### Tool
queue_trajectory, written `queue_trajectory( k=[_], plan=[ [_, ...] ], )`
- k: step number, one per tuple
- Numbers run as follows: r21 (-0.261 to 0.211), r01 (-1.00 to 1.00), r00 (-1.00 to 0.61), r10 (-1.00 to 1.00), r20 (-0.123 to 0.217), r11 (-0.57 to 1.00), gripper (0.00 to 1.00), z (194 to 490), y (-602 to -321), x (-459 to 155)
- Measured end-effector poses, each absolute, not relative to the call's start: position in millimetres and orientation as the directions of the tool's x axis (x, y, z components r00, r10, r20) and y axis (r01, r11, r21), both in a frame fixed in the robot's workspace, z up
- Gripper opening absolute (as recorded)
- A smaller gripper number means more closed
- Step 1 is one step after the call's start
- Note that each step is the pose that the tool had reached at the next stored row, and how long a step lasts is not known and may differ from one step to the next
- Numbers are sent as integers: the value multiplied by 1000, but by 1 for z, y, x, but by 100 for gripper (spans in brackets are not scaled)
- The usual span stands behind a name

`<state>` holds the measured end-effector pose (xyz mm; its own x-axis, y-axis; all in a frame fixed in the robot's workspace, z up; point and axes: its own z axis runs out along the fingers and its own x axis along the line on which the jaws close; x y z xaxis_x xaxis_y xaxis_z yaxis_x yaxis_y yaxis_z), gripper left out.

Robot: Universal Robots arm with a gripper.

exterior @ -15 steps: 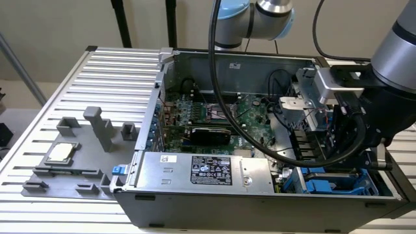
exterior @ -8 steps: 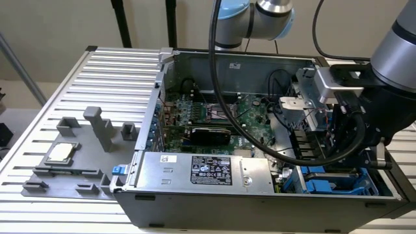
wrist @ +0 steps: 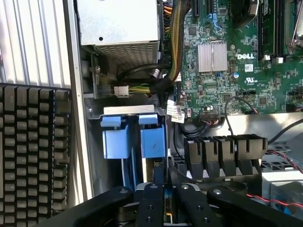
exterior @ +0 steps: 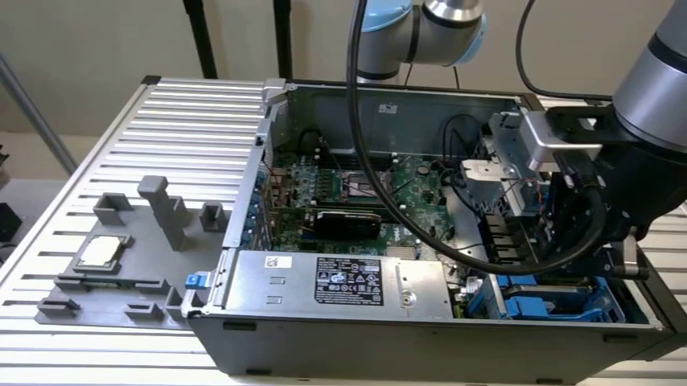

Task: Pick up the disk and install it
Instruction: 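Insert the second disk wire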

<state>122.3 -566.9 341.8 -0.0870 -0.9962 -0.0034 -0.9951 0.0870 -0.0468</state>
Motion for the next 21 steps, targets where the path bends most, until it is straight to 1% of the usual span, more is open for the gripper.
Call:
queue_trajectory(
  k=[21],
  plan=[
    [-47, -997, -55, -998, -1, 55, 0, 342, -568, 123]
  ],
)
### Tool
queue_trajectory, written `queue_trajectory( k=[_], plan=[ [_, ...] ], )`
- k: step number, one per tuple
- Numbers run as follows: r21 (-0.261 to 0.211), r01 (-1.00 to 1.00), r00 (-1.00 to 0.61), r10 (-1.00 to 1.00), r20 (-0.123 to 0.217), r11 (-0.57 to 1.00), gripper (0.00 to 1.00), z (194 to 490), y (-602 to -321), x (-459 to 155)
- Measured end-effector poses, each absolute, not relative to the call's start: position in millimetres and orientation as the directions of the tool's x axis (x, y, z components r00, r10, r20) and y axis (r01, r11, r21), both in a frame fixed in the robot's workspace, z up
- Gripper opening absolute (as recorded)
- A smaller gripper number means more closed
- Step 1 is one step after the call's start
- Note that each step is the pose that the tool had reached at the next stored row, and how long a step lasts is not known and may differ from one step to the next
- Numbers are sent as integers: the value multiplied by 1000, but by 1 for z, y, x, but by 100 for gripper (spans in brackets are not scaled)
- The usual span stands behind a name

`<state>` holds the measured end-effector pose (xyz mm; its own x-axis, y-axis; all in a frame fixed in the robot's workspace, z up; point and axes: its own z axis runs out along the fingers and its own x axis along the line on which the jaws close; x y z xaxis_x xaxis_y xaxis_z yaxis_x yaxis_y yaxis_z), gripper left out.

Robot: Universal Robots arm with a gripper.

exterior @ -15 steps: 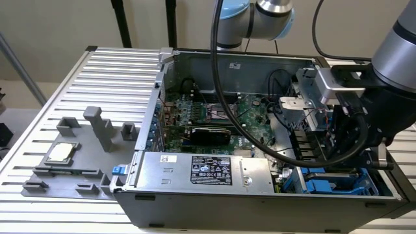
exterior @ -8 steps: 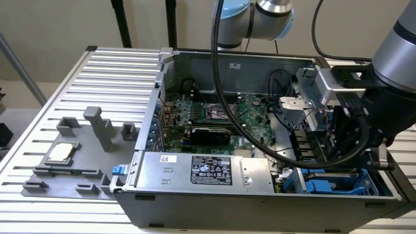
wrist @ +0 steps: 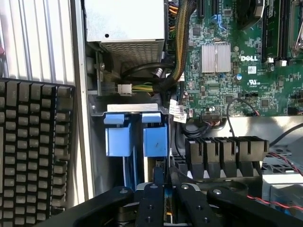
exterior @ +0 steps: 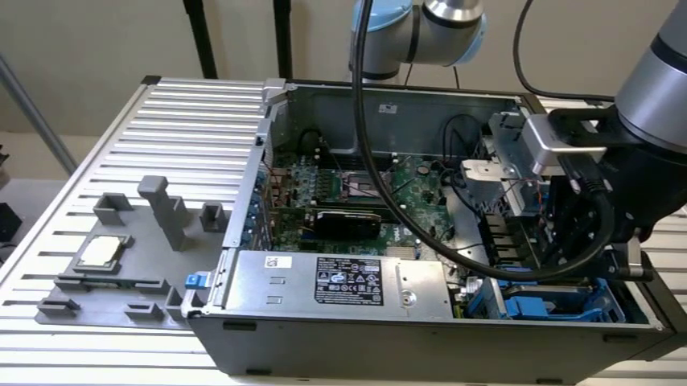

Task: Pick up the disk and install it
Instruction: 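Insert the second disk wire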

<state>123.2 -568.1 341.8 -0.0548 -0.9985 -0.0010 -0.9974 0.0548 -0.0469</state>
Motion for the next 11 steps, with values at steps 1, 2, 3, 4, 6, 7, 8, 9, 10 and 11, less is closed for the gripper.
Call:
queue_trajectory(
  k=[1, 2, 3, 4, 6, 7, 8, 9, 10, 11],
  plan=[
    [-47, -998, -52, -999, -1, 52, 0, 342, -568, 123],
    [-47, -998, -48, -999, -1, 48, 0, 342, -568, 123],
    [-47, -998, -44, -999, -1, 44, 0, 342, -568, 123],
    [-47, -998, -38, -999, -1, 38, 0, 342, -568, 123],
    [-47, -998, -35, -999, -1, 35, 0, 344, -568, 123],
    [-47, -998, -34, -999, -1, 34, 0, 344, -568, 123],
    [-47, -998, -33, -999, -1, 33, 0, 344, -568, 123],
    [-47, -998, -32, -999, -1, 32, 0, 344, -568, 123],
    [-47, -998, -31, -1000, -1, 31, 0, 344, -569, 123],
    [-47, -998, -31, -1000, -1, 31, 0, 344, -569, 123]
  ],
)
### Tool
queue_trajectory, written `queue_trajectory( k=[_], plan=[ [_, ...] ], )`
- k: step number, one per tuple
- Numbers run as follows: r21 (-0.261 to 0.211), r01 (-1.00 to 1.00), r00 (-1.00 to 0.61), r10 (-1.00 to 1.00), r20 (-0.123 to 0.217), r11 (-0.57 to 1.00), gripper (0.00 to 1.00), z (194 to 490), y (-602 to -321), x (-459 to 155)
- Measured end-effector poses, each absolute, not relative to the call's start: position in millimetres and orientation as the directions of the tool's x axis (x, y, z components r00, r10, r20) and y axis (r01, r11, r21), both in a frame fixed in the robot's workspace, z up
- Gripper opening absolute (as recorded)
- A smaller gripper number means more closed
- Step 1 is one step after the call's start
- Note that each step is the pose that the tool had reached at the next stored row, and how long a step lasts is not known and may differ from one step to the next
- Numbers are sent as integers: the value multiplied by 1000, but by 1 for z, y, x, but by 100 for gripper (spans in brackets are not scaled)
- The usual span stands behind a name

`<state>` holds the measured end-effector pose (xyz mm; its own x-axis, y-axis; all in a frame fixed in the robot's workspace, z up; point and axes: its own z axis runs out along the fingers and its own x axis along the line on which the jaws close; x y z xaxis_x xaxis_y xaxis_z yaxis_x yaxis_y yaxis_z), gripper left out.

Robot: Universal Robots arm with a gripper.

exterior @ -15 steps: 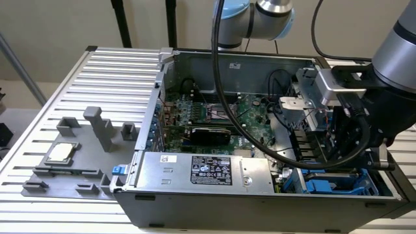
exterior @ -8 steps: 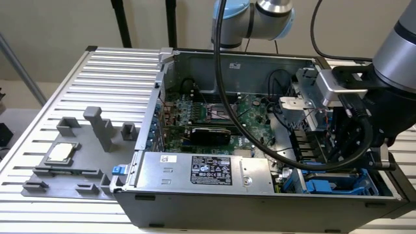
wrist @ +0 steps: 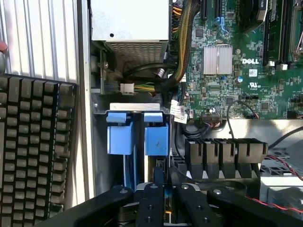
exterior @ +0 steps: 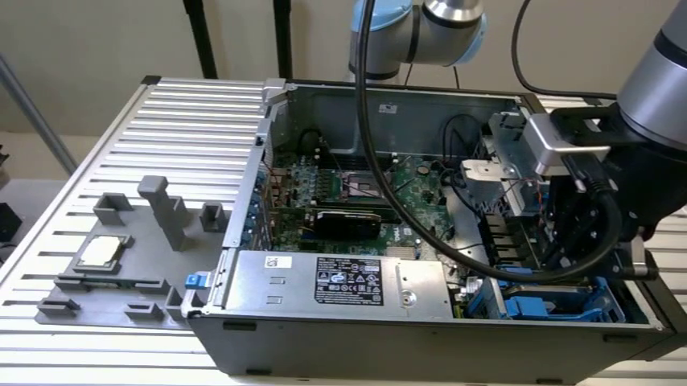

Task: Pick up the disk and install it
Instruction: 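Insert the second disk wire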

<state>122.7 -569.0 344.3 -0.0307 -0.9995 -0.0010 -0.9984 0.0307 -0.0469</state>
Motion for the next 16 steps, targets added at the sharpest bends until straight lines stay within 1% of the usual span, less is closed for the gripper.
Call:
queue_trajectory(
  k=[16],
  plan=[
    [-47, -999, -21, -1000, -1, 21, 0, 342, -570, 123]
  ],
)
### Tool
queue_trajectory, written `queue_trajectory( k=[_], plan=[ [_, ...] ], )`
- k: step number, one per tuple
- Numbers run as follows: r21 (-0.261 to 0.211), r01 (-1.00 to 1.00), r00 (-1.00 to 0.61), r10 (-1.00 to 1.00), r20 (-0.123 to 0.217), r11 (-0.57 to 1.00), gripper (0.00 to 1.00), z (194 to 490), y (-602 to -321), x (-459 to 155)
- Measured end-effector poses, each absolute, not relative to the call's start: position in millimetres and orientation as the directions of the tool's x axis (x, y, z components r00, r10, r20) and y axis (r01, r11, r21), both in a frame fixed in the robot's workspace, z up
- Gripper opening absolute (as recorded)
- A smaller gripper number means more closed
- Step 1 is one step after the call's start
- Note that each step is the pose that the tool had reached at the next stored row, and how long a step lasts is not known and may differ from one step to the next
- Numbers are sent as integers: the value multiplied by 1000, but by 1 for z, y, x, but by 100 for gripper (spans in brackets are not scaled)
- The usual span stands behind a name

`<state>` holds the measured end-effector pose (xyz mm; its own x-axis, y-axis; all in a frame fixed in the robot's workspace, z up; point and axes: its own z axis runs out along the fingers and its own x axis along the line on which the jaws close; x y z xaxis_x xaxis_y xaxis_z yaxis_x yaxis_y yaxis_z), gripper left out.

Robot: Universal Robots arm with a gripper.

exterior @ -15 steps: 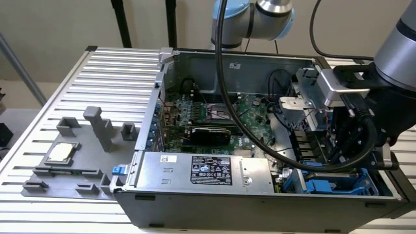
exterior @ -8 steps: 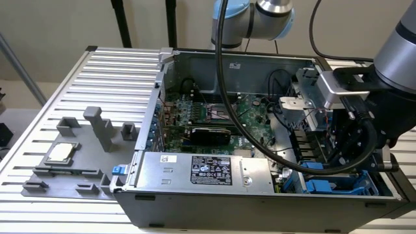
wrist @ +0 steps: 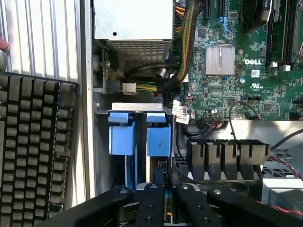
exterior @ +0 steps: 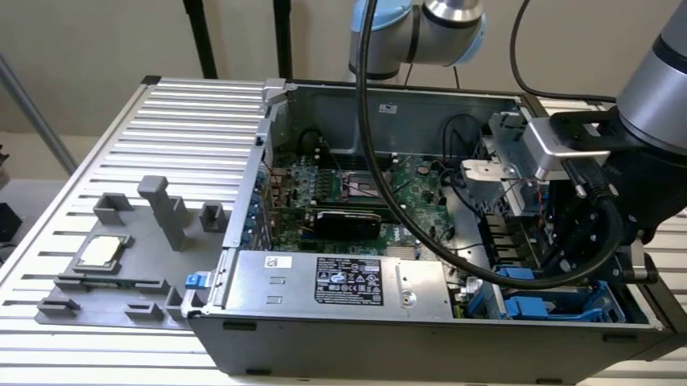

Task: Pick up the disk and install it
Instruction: 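Insert the second disk wire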

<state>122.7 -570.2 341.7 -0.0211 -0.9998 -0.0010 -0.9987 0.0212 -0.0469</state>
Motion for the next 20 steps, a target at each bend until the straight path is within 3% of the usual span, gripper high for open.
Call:
queue_trajectory(
  k=[20],
  plan=[
    [-47, -999, -6, -1000, 4, 6, 0, 336, -569, 123]
  ],
)
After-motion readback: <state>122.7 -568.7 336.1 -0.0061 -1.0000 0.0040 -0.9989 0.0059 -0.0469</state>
